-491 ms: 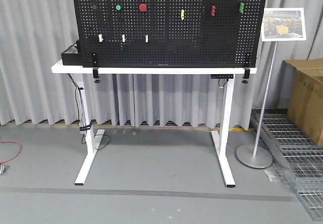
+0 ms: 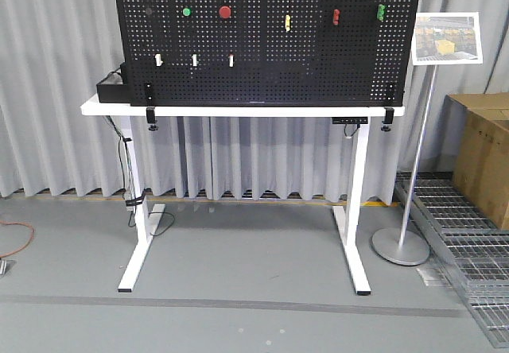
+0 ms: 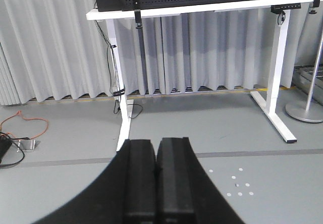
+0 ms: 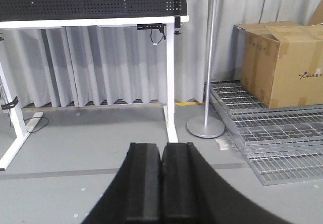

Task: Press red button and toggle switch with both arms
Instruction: 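Drive the base forward up to the black pegboard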

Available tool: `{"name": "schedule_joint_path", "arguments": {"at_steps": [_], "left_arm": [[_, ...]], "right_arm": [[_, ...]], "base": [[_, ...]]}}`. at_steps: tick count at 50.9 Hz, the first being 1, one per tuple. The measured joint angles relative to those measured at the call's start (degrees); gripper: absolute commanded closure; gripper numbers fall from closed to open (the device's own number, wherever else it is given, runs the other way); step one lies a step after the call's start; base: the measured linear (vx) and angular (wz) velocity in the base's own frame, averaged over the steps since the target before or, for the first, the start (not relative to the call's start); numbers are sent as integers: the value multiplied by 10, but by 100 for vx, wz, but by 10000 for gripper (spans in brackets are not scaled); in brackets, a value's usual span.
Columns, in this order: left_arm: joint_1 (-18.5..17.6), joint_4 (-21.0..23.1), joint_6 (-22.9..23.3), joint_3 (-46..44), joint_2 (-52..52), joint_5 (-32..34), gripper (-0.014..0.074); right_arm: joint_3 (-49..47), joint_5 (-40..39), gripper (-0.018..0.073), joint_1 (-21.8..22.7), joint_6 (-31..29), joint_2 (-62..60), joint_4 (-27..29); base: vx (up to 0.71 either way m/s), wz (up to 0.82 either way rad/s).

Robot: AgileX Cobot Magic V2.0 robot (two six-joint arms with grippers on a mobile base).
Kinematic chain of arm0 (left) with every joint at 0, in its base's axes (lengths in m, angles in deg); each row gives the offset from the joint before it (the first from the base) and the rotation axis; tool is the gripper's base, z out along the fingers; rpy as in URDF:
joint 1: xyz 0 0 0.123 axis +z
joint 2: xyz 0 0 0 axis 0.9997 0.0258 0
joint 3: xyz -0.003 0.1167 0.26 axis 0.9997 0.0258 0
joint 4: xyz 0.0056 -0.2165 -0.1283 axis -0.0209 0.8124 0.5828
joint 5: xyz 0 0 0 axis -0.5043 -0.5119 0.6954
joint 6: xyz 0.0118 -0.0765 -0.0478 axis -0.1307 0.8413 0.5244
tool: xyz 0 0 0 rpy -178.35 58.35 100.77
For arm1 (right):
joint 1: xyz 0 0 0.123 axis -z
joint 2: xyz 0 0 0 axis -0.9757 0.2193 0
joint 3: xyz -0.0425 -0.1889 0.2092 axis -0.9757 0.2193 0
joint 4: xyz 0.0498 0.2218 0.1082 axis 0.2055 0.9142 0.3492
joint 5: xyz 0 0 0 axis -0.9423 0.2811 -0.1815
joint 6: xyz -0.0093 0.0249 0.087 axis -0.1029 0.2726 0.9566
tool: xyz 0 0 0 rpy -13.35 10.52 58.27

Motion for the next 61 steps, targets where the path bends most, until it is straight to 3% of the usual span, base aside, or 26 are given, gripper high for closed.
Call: {"name": "schedule_joint_path", "arguments": {"at_steps": [31,61], "left_arm": [[0,0,0,0,0,0,595],[0,0,0,0,0,0,595]], "right_arm": [[0,0,559,0,0,0,0],[0,0,559,0,0,0,0]], "base": [[4,3],[28,0]]}}
